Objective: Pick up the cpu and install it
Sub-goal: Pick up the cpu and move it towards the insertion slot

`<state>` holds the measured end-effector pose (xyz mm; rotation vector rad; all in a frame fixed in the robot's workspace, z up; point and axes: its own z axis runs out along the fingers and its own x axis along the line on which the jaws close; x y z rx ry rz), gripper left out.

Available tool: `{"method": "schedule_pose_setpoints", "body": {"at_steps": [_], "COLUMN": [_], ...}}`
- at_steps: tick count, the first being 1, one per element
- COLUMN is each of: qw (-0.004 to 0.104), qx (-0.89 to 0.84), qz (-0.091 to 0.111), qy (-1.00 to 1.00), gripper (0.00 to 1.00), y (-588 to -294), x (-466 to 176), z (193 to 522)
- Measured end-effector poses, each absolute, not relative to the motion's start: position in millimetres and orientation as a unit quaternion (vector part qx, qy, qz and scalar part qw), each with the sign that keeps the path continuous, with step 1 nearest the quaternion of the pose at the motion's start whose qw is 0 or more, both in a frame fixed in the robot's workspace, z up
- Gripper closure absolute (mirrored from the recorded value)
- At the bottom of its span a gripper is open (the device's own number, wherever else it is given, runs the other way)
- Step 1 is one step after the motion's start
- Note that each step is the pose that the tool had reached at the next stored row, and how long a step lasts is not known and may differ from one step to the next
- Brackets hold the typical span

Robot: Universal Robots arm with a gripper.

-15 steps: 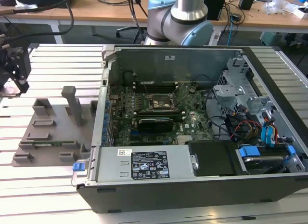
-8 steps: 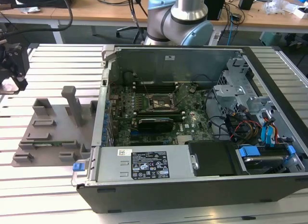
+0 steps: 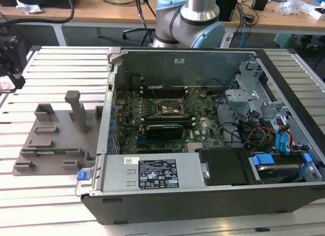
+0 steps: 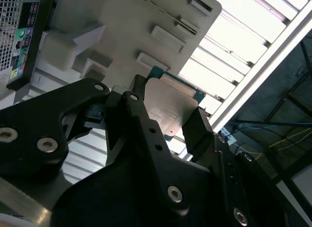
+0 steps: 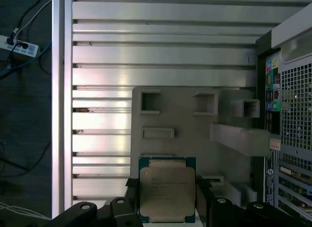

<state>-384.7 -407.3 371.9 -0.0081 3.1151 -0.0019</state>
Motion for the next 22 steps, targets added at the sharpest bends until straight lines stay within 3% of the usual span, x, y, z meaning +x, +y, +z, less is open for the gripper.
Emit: {"method": "schedule_pose_setpoints", "body": {"at_steps": [8, 22], "qw": [0.013, 0.013], "qx": [-0.003, -0.003], "qz": [-0.001, -0.003], "qy": [1.0, 1.0], "gripper": [0.45, 0.45], "y": [-407.3, -406.6], "x": [-384.7, -370.7], "z": [390.2, 390.4]}}
